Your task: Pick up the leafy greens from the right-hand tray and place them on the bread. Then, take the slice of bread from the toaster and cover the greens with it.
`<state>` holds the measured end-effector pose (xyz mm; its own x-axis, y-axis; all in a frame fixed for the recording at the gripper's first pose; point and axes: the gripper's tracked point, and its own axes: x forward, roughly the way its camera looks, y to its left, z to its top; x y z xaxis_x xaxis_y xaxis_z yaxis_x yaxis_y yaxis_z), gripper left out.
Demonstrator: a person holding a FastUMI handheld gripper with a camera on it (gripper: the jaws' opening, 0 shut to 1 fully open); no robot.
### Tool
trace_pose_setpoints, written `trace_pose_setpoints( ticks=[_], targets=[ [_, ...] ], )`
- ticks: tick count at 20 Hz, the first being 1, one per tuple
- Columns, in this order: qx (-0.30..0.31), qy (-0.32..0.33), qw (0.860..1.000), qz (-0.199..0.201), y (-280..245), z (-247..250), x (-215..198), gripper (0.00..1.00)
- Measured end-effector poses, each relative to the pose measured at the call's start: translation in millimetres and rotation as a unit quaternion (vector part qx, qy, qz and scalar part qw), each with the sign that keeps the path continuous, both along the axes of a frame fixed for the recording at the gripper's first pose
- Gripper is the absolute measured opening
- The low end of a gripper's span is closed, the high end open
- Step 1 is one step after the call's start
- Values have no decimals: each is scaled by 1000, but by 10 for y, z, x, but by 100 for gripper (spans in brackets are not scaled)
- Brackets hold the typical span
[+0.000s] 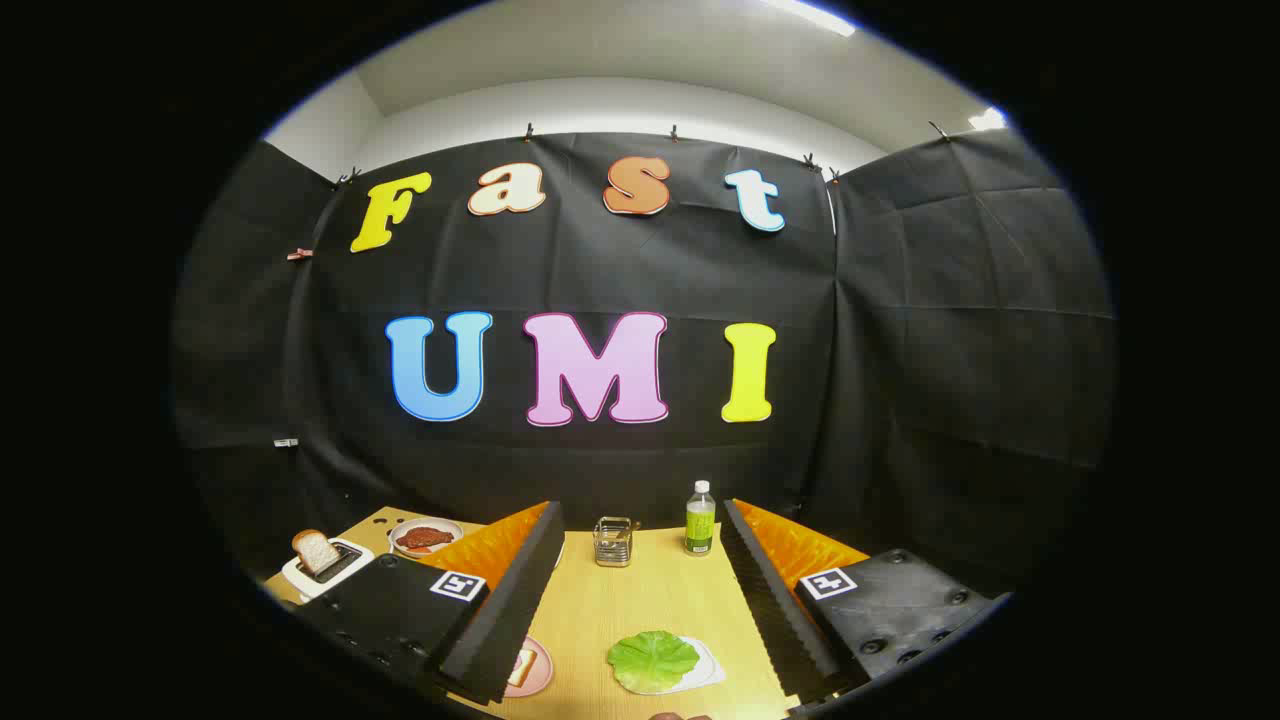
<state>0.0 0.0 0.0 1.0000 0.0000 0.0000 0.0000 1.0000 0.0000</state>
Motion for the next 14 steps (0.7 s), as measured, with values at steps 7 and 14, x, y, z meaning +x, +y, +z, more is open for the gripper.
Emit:
trace_pose_setpoints(
  ticks=[7, 14],
  targets=[
    [2, 22, 1000, 3, -54, -138, 59, 98],
    [0, 30, 999, 18, -91, -200, 90, 98]
  ],
)
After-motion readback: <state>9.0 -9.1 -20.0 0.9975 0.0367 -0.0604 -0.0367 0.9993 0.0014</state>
